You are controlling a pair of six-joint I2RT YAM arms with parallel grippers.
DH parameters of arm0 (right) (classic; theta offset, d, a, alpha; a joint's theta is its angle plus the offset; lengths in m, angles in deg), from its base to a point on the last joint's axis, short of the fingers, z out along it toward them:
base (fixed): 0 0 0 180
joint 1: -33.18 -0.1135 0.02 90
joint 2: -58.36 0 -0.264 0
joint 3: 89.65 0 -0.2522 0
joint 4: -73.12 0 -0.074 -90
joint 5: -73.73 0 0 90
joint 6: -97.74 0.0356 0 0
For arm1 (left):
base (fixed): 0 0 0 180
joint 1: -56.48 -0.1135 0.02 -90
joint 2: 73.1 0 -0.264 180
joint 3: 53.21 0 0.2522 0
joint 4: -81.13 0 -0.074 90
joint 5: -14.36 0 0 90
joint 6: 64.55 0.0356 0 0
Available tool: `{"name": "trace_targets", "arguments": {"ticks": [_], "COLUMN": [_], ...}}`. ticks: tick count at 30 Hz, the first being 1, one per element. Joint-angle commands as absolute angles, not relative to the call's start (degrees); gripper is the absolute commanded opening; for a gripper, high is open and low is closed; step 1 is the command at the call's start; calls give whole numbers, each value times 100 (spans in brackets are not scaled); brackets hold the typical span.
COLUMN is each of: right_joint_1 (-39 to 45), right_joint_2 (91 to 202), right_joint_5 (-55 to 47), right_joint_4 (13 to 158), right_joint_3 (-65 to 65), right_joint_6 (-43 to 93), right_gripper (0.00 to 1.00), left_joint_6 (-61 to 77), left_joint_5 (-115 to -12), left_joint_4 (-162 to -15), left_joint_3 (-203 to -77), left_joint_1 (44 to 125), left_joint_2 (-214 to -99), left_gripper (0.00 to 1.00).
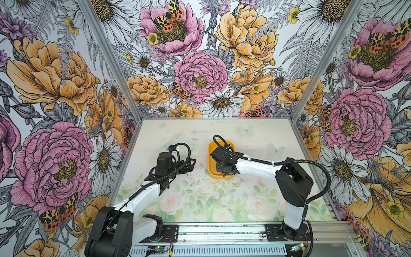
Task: Put the screwdriver in the bin
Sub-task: Place the screwdriver into the bin.
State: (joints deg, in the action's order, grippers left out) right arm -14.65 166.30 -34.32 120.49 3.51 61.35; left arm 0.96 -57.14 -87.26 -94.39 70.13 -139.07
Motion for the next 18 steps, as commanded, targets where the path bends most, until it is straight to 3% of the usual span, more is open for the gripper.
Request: {"name": "trace_targets", "arguments": {"ticks": [1,18], "right_joint_1": [-1474,-1455], "right_joint_2": [16749,17041], "right_joint_5": [-3412,-3280], "right_joint_4": [11985,11989], "right_joint_3": [247,171], "right_joint_6": [6223,6198], "right_gripper": [0,0], "left_joint_6": [226,286], "left_joint_5": [-5828,-5876], "left_joint_4": [-8680,-8598], "left_joint_3": [-9441,-9463], "left_joint_1": [7054,7054], "left_joint_2": [-13795,-13805], "left_gripper": [99,99]}}
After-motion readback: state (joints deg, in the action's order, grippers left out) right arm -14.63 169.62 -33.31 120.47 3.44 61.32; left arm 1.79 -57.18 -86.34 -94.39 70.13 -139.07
